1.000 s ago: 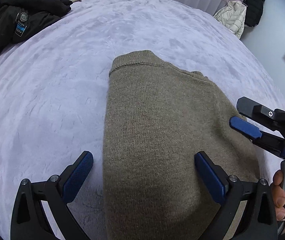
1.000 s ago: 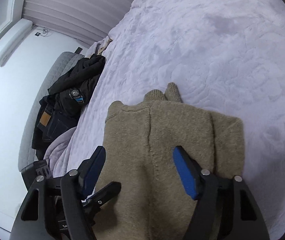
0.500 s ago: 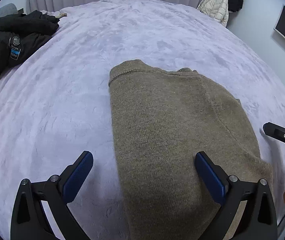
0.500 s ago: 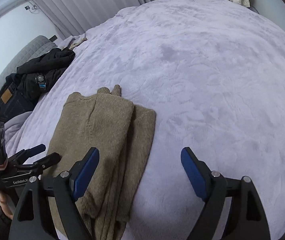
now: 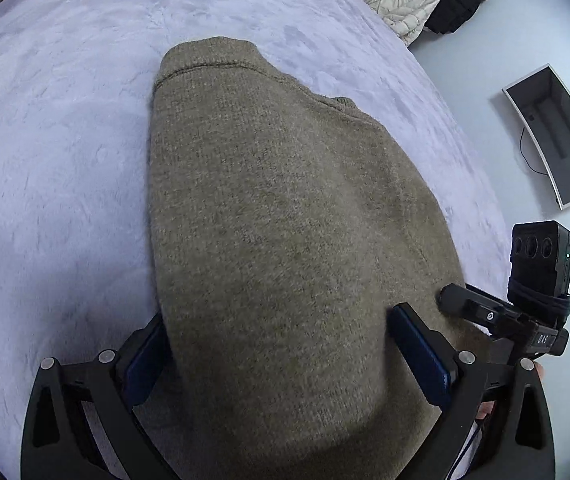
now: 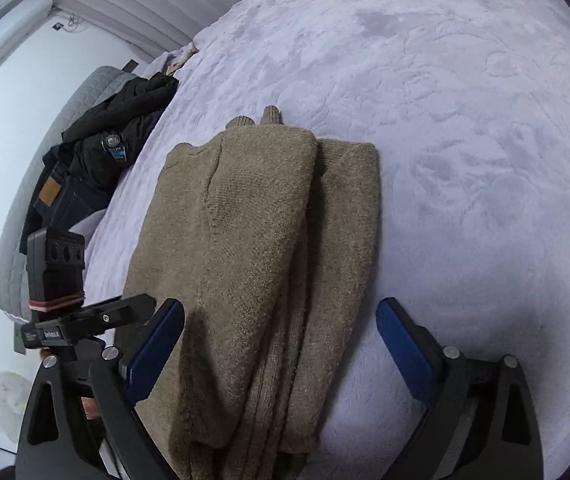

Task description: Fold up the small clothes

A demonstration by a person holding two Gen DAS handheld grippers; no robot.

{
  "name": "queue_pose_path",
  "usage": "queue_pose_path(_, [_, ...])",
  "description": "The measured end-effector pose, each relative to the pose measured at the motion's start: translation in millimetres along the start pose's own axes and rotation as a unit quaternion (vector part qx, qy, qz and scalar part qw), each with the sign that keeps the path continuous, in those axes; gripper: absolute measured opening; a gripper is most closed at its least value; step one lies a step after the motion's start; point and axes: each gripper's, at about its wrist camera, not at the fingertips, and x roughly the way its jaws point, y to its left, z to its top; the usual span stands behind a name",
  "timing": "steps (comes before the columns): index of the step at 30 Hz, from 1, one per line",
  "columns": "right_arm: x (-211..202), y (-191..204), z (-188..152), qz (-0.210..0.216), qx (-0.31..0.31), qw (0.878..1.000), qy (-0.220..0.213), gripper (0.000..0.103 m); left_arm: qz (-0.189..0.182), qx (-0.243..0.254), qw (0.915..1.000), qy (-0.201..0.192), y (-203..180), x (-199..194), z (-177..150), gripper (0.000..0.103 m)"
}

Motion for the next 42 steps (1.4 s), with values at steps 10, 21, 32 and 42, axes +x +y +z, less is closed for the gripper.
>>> queue_pose_path(10, [3.3,46.1,-6.6,-0.017,-0.044,0.999,0.011,0.046,0.057,0.083,0.9947,-0.019,-34.8,-24.1,1.1,0.049])
queue_pose_path(21, [-57.9,133.7,-44.4,-0.025,-0.092,0.995,-0.013,0.037,0.089,0.108,0.9900,-0.010,-66.1,-109.7,-47.7,0.048])
queue_pose_path(32, [-74.8,197.6,-122.3,0.012,-0.107,0.994,-0.003,0.037,0.104,0.101,0.9894,-0.008,-47.2,-171.4,-129.3,0.049])
queue_pose_path(42, [-32.5,203.4,-179.4,0.021,-0.092,0.995,0.030,0.037,0.097,0.070,0.9927,0.016,-0.3,-145.6,-184.6,0.049])
